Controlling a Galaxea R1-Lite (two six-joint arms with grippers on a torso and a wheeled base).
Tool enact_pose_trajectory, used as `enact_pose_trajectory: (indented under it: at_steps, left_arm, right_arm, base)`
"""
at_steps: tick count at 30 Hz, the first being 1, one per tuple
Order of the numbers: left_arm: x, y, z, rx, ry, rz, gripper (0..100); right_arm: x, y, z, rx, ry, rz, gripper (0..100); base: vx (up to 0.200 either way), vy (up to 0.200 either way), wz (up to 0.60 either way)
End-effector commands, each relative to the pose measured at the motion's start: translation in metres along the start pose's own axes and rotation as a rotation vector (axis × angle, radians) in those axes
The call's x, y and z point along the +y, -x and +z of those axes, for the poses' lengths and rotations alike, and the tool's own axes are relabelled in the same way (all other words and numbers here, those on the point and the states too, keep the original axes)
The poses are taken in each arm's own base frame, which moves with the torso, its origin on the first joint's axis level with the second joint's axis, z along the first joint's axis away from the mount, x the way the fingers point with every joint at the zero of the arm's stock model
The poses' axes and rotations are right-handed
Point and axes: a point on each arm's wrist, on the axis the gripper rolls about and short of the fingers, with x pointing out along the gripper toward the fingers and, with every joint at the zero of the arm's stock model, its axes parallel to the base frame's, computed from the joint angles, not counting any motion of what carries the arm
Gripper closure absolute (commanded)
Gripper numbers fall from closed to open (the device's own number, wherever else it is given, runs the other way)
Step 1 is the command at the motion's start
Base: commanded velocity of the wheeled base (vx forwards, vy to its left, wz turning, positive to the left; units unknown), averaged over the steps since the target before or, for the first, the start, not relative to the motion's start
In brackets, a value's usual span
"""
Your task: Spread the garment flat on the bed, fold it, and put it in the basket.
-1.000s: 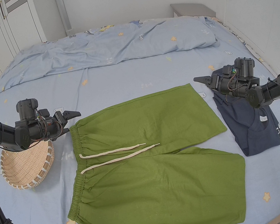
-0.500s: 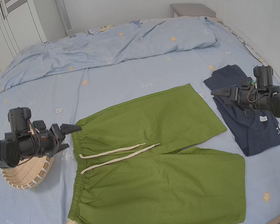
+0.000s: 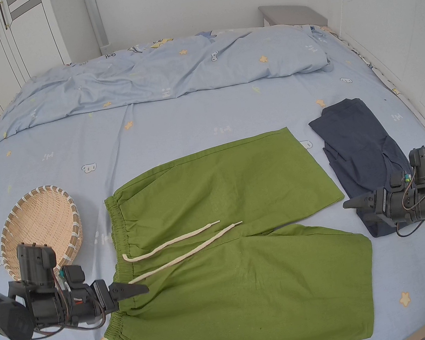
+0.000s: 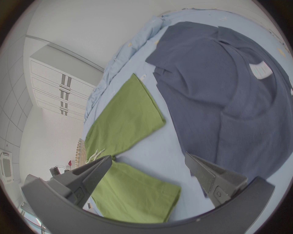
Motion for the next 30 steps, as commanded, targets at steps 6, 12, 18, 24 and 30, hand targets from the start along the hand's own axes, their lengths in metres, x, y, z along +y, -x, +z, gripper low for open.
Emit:
enact_pose_trajectory:
  at_steps: [6, 12, 18, 24, 30]
  left_arm:
    - [0.011, 0.016, -0.039, -0.013, -0.012, -0.006, 0]
    - [0.013, 0.02, -0.037, -0.045, -0.007, -0.002, 0]
    - [0.015, 0.032, -0.025, -0.151, -0.003, -0.002, 0]
    - [0.01, 0.041, -0.03, -0.175, -0.015, -0.031, 0]
    - [-0.002, 0.031, -0.044, -0.068, -0.023, -0.089, 0]
  right_arm:
    - [-0.01, 0.012, -0.045, 0.114, -0.04, -0.043, 0]
    - [-0.012, 0.012, -0.055, 0.164, -0.038, -0.013, 0]
    - [-0.009, 0.013, -0.055, 0.191, -0.053, 0.06, 0]
    - [-0.006, 0.01, -0.05, 0.206, -0.079, 0.127, 0]
    - [0.004, 0.005, -0.039, 0.219, -0.132, 0.205, 0]
  base:
    - [0.0, 0.0, 0.0]
    - [0.0, 0.0, 0.0]
    - [0.0, 0.0, 0.0]
    - [0.0, 0.0, 0.0]
    - [0.0, 0.0, 0.0]
